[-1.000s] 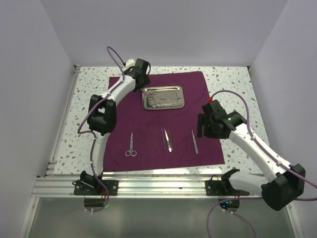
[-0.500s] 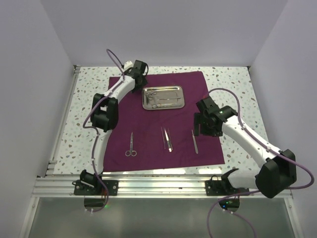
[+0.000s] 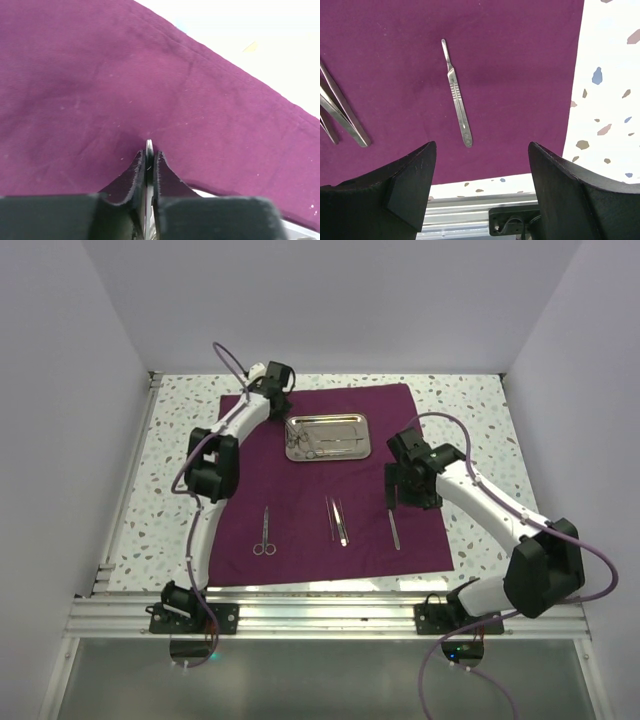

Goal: Open and lay out the surgical kit
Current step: Pick up the medical item from the container, then place the medical item in the surgical kit.

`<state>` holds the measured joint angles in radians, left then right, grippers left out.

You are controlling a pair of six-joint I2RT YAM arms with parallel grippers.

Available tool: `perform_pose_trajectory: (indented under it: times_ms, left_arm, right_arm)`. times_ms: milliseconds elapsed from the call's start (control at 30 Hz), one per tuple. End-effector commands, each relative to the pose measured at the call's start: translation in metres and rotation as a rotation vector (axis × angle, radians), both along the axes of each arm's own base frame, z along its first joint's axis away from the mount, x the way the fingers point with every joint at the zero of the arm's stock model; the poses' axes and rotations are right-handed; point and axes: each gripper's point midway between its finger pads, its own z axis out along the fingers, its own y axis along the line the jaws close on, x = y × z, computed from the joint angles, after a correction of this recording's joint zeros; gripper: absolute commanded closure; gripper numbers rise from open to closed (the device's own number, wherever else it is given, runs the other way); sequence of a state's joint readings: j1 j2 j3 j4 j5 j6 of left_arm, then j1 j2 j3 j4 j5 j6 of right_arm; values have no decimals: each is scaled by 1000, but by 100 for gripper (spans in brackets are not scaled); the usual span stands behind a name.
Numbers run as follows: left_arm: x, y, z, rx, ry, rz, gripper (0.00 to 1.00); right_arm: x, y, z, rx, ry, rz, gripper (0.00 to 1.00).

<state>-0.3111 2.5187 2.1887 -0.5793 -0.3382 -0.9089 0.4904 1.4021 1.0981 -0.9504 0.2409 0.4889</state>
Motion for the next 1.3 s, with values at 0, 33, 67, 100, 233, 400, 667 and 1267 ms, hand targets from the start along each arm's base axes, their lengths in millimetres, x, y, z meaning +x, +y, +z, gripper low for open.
perform_pose_trajectory:
  times_ms: [0,33,67,100,233,400,667,1267]
  left_arm:
    - [20,1,15,-43,-69,-17,97]
    - [24,-2,17,-60,-87,-33,100]
    - [25,-3,20,-75,-97,-56,100]
    - [28,-11,24,-110,-114,-90,100]
    - [32,-23,51,-167,-173,-166,100]
    - [34,-39,89,-291,-241,-264,100]
    - [0,-58,147,-361,-276,-502,100]
    - [-264,-13,62,4,79,-679,100]
  right_arm:
    - [17,6,12,13,-53,13,22]
    - [18,6,12,13,-53,13,22]
    - [19,7,11,13,-52,14,22]
    - [20,8,11,15,-54,15,23]
    - [24,11,11,25,-57,16,23]
    - [28,17,11,46,-66,22,23]
    - [30,20,16,72,-92,27,23]
    - [34,27,27,111,-131,49,23]
